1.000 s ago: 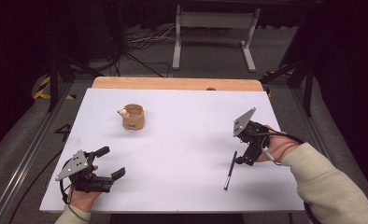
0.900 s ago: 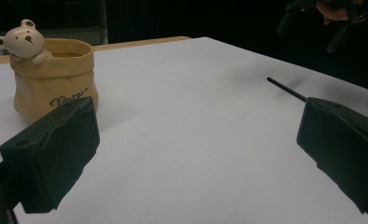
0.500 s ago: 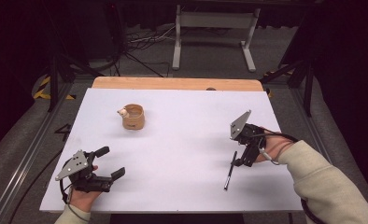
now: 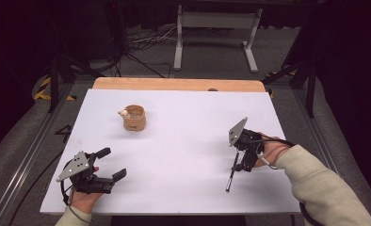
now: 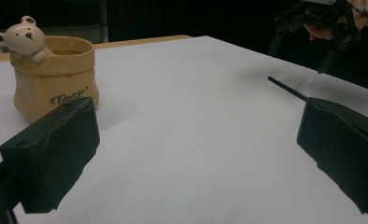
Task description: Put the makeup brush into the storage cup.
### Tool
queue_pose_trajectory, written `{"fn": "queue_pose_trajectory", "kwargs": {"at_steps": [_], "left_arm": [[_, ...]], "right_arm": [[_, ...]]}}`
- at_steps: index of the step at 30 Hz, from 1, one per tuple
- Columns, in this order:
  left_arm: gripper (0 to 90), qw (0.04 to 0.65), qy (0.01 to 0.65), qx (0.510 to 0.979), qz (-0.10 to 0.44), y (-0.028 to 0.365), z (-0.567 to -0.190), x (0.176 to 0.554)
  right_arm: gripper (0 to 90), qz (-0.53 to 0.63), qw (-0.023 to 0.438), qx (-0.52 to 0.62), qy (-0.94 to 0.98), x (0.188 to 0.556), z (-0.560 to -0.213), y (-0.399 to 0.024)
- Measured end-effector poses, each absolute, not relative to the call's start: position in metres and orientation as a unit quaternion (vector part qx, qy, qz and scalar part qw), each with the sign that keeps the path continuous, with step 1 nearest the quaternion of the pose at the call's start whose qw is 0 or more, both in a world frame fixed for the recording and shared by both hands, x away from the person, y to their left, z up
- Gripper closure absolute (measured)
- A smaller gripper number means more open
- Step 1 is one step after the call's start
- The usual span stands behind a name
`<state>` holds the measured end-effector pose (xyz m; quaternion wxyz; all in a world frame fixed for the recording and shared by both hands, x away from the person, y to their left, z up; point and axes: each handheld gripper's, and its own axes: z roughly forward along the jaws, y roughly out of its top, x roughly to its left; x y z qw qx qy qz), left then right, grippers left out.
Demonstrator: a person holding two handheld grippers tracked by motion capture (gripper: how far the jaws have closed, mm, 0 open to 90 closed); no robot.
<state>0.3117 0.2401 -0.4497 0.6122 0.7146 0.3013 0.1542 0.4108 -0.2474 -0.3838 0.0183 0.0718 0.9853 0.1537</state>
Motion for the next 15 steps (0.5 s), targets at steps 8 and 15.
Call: {"fn": "queue_pose_trajectory", "kwargs": {"at_steps": [8,15], "left_arm": [[0.1,0.612,0.3,0.715,0.153,0.24,-0.45,0.312],[0.1,0.611,0.301,0.716,0.153,0.24,-0.45,0.312]], "right_arm": [[4.9,0.15,0.011,0.072,0.986,0.412,-0.395,-0.246],[4.9,0.137,0.001,0.069,0.988,0.411,-0.406,-0.245]]}}
